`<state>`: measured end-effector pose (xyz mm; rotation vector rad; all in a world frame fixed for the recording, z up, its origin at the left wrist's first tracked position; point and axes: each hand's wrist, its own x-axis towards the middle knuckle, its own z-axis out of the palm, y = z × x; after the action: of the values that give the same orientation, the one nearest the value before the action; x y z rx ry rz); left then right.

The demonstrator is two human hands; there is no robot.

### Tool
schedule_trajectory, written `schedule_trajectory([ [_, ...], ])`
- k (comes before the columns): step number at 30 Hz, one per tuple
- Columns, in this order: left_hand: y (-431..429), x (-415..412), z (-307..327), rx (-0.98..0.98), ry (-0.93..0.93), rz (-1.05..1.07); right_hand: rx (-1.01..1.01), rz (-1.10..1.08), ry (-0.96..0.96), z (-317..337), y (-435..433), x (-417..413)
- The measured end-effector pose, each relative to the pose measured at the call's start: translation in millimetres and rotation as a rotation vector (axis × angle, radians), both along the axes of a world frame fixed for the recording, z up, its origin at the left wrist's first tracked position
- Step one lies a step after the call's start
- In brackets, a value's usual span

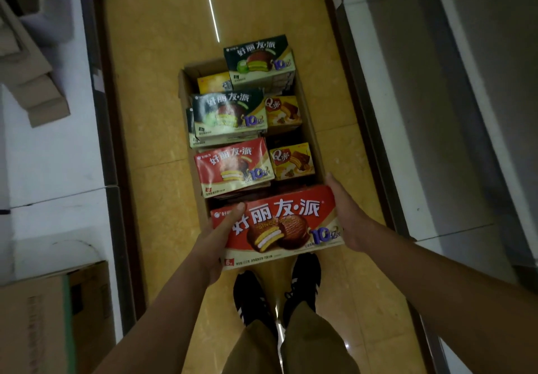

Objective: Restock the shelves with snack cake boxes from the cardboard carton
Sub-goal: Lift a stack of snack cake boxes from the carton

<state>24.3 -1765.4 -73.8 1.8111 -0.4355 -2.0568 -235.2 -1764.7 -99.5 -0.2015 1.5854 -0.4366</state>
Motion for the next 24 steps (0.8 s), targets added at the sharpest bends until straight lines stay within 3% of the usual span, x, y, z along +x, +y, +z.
schedule_trajectory([
  [9,-36.5,-18.3,114.7,-0.08,0.012,0.003,-0.053,-0.054,0.024,119.6,-21.1,-19.4],
  [24,-133.3,-73.0,355.9,-0.421,0.125,-0.107,-0.466,-0.138,0.058,355.9,-91.8,-67.0],
])
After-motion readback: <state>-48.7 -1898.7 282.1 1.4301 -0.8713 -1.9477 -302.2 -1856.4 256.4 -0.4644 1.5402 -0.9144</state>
